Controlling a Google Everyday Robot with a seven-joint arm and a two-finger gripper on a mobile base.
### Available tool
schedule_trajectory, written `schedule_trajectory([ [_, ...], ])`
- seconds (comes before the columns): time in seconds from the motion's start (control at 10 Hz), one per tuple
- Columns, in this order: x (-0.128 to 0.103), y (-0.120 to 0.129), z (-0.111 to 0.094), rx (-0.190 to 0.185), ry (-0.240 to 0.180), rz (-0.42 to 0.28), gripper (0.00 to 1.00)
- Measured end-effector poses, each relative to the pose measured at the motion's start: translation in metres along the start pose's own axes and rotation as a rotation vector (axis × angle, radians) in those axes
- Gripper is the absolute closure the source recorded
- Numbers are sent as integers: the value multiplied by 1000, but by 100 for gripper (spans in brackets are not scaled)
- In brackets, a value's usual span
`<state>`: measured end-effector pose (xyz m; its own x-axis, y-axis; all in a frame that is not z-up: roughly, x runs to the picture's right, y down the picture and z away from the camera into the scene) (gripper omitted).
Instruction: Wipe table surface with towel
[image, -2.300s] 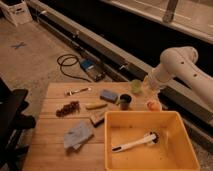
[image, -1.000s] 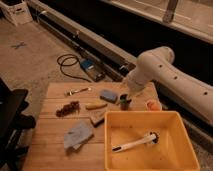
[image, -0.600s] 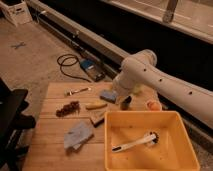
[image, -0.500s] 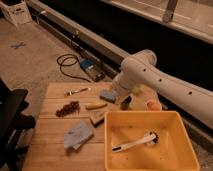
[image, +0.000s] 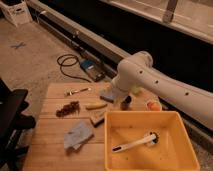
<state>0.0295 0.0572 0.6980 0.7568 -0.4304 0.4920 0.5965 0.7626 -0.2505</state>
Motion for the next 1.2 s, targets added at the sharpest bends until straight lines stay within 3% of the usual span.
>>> schedule_trajectory([
  [0.4, -77, -7, 60, -96, -36, -171, 50],
  [0.6, -108, 3, 100, -159, -86, -236, 50],
  [0.8, -121, 14, 120, -206, -128, -257, 50],
  [1.2, -120, 14, 120, -209, -126, -258, 50],
])
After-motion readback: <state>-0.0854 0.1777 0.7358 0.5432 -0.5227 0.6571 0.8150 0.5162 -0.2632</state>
